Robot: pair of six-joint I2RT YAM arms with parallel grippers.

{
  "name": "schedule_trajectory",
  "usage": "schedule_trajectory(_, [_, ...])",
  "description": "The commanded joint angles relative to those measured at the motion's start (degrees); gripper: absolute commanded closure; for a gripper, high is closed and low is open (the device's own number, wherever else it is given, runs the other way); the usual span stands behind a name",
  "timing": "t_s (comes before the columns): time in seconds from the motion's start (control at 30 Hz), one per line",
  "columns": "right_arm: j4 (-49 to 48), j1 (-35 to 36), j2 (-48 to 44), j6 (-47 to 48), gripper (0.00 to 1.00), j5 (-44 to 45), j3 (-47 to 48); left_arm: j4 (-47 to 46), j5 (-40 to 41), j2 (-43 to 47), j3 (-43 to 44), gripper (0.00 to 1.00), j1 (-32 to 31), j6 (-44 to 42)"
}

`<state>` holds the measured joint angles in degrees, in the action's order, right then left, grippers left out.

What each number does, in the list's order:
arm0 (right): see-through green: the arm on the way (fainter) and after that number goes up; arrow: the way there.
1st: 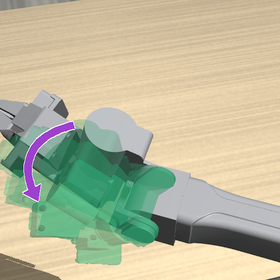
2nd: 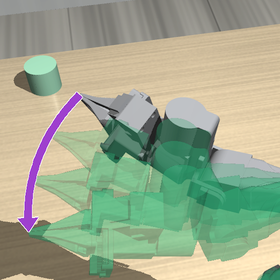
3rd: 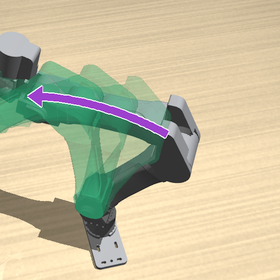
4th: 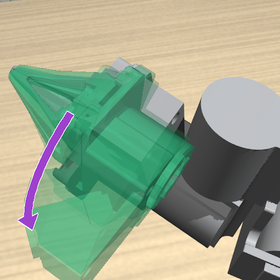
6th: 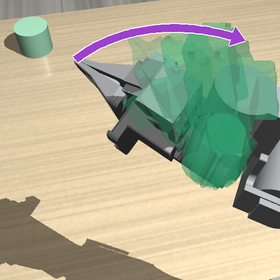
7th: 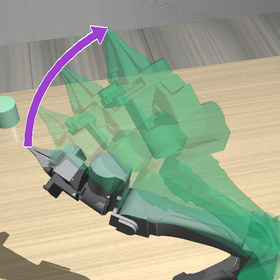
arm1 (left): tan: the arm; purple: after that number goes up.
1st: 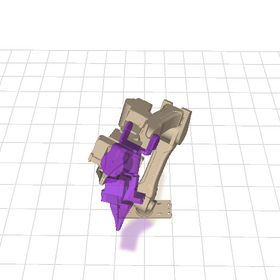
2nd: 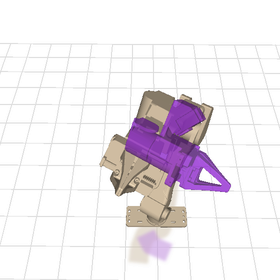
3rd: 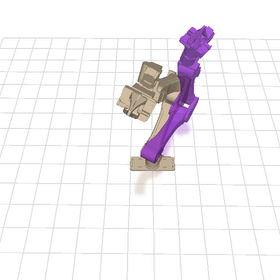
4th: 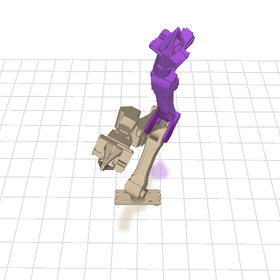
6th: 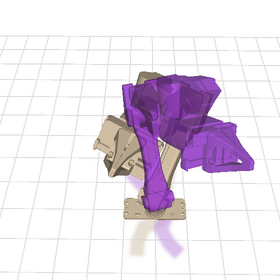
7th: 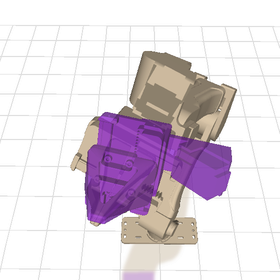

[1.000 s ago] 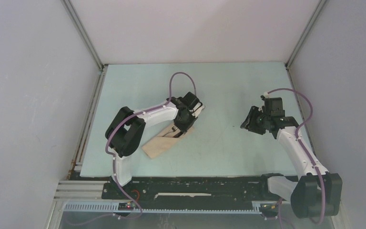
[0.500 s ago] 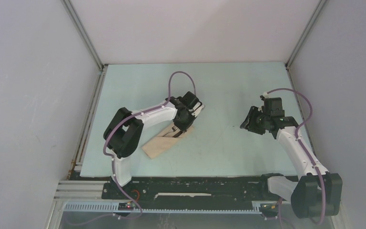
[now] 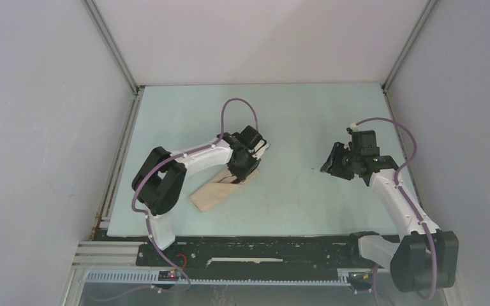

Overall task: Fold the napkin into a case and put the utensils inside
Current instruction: Insert the knife into the folded napkin.

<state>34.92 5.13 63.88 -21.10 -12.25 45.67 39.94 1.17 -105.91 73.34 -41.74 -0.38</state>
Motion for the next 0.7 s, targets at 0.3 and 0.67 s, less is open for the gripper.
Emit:
schedule_trajectory(0.3, [-0.7,1.0,-0.7,0.3,0.48,1.3,-0.1,-1.2,-0.7,-4.2,7.5,0.63,0.7,1.2])
schedule_trajectory(0.67, [-0.7,1.0,-0.5,0.4,0.48,1.3,0.0,-1.4,-2.4,-6.0,8.2,0.60,0.6,1.3])
